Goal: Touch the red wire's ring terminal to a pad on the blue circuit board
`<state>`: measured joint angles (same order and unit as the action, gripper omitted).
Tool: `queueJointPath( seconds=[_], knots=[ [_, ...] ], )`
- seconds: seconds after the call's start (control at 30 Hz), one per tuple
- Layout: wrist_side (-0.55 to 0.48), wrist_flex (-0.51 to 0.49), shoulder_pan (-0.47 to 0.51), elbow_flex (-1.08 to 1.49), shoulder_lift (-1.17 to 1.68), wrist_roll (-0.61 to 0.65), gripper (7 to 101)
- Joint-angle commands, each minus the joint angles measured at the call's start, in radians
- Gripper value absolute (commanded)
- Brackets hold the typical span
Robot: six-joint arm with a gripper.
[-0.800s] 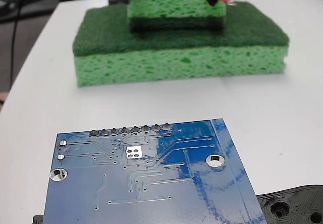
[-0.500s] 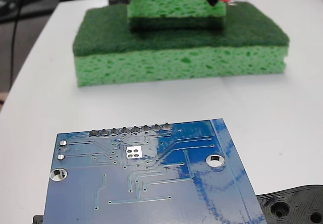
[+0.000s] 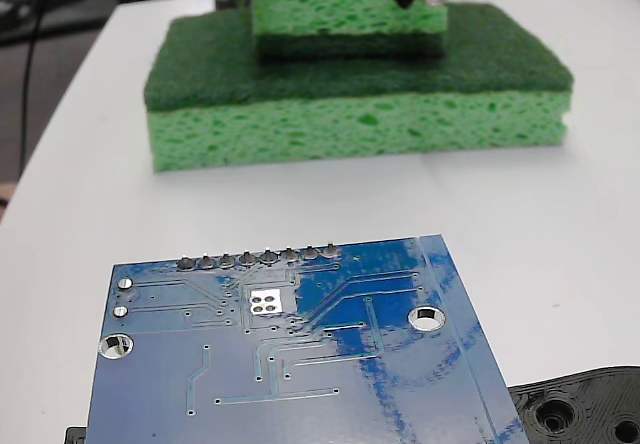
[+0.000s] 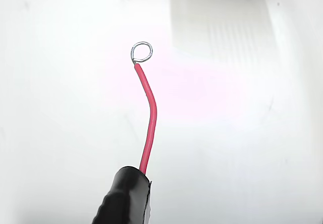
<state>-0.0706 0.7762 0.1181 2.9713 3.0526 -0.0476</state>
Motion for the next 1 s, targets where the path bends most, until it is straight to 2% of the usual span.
queueJointPath(
  seconds=[0.03, 0.17, 0.3, 0.53, 0.8, 1.0],
  knots=[
    [-0.011, -0.006, 0.002, -0.035, 0.000, -0.002, 100.3],
    [-0.014, 0.002, 0.023, -0.081, -0.011, 0.005, 100.3],
    [-0.080, -0.003, 0.098, -0.149, -0.071, 0.021, 100.3],
    [-0.140, -0.084, 0.195, -0.344, -0.400, 0.086, 100.3],
    [-0.204, -0.132, 0.255, -0.531, -0.696, 0.153, 100.3],
    [-0.225, -0.161, 0.259, -0.640, -0.865, 0.166, 100.3]
  ],
)
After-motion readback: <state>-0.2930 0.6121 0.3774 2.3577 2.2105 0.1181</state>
